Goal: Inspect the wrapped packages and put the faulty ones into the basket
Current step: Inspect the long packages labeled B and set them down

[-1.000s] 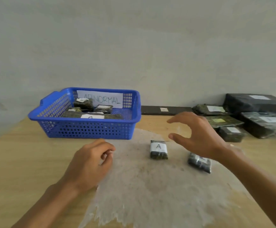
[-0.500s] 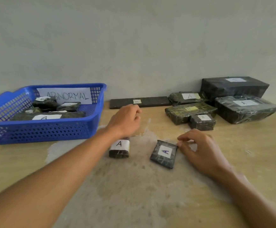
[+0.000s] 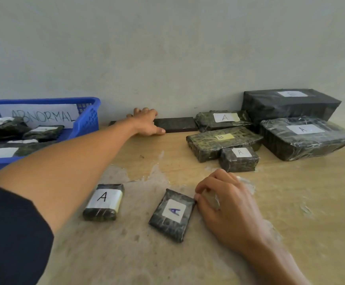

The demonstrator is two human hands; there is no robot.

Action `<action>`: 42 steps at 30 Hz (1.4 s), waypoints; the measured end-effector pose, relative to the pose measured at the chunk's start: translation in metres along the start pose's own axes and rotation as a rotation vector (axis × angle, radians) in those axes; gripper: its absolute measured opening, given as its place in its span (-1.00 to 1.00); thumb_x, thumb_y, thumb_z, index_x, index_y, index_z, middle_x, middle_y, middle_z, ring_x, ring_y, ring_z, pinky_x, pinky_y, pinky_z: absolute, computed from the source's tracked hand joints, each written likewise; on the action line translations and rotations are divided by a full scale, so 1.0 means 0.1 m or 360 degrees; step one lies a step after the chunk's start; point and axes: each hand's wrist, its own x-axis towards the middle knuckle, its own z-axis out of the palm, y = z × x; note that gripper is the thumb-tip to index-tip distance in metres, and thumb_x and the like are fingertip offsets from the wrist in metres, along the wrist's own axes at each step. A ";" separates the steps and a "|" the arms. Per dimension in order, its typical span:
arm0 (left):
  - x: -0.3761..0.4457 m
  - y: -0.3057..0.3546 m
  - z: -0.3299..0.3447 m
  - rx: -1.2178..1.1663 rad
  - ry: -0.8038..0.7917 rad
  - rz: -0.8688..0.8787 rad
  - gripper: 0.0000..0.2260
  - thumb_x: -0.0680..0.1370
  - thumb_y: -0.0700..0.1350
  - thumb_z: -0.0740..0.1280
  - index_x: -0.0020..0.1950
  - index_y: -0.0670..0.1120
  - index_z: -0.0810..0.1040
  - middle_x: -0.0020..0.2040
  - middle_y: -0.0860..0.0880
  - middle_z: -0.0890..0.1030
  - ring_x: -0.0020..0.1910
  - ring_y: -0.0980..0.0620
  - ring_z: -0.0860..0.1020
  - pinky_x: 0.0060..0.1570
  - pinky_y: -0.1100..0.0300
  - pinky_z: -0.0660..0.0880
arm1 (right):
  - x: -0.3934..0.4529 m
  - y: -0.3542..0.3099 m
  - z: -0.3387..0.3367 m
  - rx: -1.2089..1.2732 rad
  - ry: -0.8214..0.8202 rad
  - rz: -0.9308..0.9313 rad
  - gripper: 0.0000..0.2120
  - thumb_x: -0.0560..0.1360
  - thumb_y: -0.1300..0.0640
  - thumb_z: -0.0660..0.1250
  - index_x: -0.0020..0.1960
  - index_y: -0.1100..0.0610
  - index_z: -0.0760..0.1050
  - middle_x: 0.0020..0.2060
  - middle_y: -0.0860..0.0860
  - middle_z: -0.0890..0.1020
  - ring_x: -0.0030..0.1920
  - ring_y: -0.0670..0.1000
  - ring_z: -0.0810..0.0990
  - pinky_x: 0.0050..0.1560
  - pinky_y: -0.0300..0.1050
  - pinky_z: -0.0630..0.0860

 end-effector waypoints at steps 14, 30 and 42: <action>-0.06 -0.08 -0.04 -0.0225 -0.0238 0.0098 -0.41 0.50 0.18 0.45 0.40 -0.05 0.37 0.40 -0.10 0.41 0.35 -0.10 0.39 0.36 -0.08 0.39 | 0.02 0.02 0.01 0.0041 -0.0002 0.0064 -0.99 0.51 0.01 0.42 -0.07 -0.09 0.60 -0.09 -0.24 0.50 -0.05 -0.16 0.47 -0.05 -0.18 0.44; -0.54 0.24 -0.42 -0.0118 0.0891 0.0413 -0.15 0.33 0.15 0.59 0.52 -0.13 0.38 0.19 -0.15 0.46 0.20 -0.14 0.45 0.22 -0.12 0.47 | 0.03 -0.04 -0.06 0.0246 0.0070 0.0225 -0.90 0.52 0.08 0.45 0.02 0.02 0.68 -0.11 -0.21 0.62 -0.06 -0.23 0.57 -0.08 -0.36 0.48; -2.04 0.62 -0.15 -0.0181 0.1088 0.0848 -0.26 0.26 0.17 0.46 0.39 -0.11 0.54 0.02 -0.05 0.47 -0.02 -0.04 0.47 0.02 0.06 0.43 | -0.15 -0.28 -0.59 0.1563 0.0811 0.0812 -0.62 0.52 -0.06 0.47 0.21 0.11 0.47 -0.05 0.10 0.66 -0.10 0.03 0.72 -0.18 -0.05 0.69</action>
